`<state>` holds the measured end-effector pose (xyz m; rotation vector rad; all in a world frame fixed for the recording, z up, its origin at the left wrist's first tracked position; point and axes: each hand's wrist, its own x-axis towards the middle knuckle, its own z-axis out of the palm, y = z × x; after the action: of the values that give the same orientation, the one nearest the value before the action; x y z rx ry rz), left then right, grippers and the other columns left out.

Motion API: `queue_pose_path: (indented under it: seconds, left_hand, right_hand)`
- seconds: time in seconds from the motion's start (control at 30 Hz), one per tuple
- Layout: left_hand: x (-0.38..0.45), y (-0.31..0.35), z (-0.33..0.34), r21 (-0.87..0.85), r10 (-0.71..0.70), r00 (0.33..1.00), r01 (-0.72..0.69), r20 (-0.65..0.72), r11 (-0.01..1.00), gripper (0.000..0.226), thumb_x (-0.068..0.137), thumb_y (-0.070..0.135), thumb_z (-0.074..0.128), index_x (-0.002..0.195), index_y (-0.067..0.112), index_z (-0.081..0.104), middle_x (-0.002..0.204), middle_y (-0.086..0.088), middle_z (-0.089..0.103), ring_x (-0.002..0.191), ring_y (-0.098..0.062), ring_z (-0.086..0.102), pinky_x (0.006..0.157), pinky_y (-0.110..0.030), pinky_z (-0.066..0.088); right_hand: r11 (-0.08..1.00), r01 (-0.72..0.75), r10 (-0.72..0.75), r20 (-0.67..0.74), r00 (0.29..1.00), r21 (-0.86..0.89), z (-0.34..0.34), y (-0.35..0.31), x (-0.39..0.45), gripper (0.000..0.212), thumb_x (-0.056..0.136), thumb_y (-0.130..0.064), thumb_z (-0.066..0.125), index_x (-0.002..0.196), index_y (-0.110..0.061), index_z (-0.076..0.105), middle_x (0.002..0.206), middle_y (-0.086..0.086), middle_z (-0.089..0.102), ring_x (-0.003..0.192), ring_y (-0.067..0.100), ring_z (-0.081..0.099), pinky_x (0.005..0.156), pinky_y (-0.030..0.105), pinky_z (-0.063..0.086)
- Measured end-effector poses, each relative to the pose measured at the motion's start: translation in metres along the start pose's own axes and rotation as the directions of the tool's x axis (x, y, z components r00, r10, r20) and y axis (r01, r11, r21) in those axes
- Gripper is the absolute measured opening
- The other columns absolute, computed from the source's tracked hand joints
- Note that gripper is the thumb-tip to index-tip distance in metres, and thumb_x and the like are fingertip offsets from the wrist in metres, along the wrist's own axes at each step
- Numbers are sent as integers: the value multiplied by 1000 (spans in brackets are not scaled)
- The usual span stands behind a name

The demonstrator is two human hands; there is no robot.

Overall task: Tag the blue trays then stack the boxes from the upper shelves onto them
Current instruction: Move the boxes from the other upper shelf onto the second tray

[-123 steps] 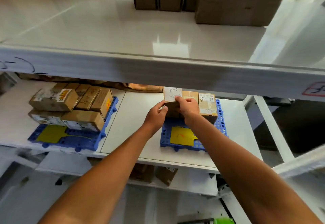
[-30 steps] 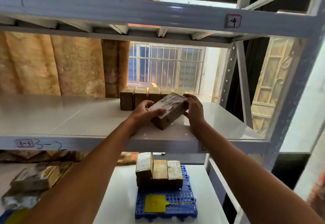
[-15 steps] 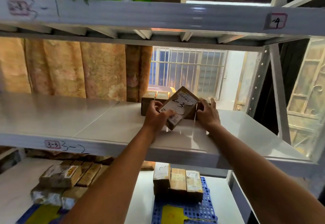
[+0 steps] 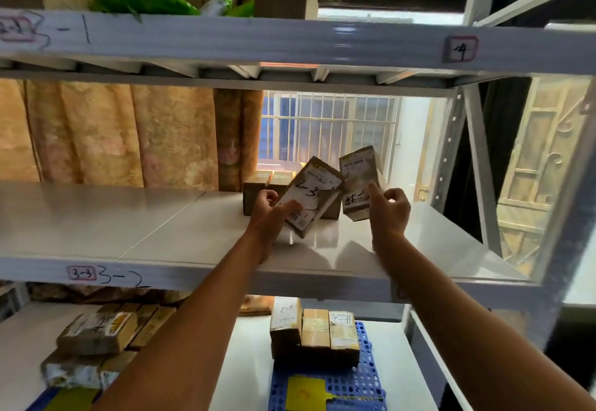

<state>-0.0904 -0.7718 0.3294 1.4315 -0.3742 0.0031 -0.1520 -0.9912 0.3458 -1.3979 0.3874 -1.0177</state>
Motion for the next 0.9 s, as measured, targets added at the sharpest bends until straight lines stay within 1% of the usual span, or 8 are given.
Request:
queue_pose_path:
  seconds: [0.13,0.23,0.3,0.37,0.47,0.63,0.77,0.9]
  left_hand:
    - [-5,5,2,-40,-15,1000,15,8,999,77,62,46,87,121,17,49,111,-11,73,99,-25,73,85,-41,61]
    - [-17,10,4,-66,-4,998,8,67,998,82,54,48,93,119,15,55,110,-10,76,104,-30,73,93,-49,58]
    - [-31,15,5,-56,16,996,-11,89,998,81,56,47,94,120,13,56,112,-11,75,107,-32,71,97,-53,55]
    - [-52,21,7,-10,56,994,-55,91,998,82,57,43,95,119,8,54,110,-11,74,104,-31,71,91,-45,59]
    - [-96,28,9,65,126,990,-130,61,989,67,64,36,92,112,5,57,99,-3,73,88,-18,71,65,-19,57]
    - [-184,15,-17,50,100,989,-106,109,993,54,73,41,88,110,14,58,103,-4,73,89,-16,74,69,-23,58]
    - [-264,-36,-54,8,7,997,-8,77,1000,68,56,54,93,102,16,61,92,3,77,86,-16,74,69,-26,60]
    - [-328,-103,-83,10,-273,960,273,54,962,74,48,57,95,91,10,57,105,-15,75,101,-34,72,92,-55,57]
  right_hand:
    - [998,33,-42,153,987,57,-24,-3,-39,35,81,-43,77,98,-15,65,99,9,73,88,18,75,71,27,61]
    - [997,50,-64,258,964,62,-39,-4,-56,21,91,-31,76,99,-13,67,94,3,75,83,7,75,64,14,56]
    - [996,44,-64,286,956,77,-49,-10,-64,18,92,-26,75,99,-13,66,94,4,74,84,9,75,63,13,56]
    - [995,-7,-22,301,953,95,-62,-19,-73,18,93,-25,74,104,-15,62,102,9,72,94,21,74,73,24,60]
    - [989,-63,17,326,945,132,-83,-31,-101,25,94,-24,73,114,-19,58,112,11,70,102,27,71,81,34,61]
    - [990,-35,-11,327,945,133,-119,-42,-183,38,89,-27,76,123,-18,59,115,11,70,98,20,71,74,24,59]
    - [997,-44,24,324,946,57,-147,-18,-266,29,85,-22,77,110,-18,63,102,7,72,84,10,70,67,17,54]
    - [973,-174,218,352,910,-152,-177,31,-331,26,89,-27,80,109,-19,66,105,7,75,90,18,75,71,24,58]
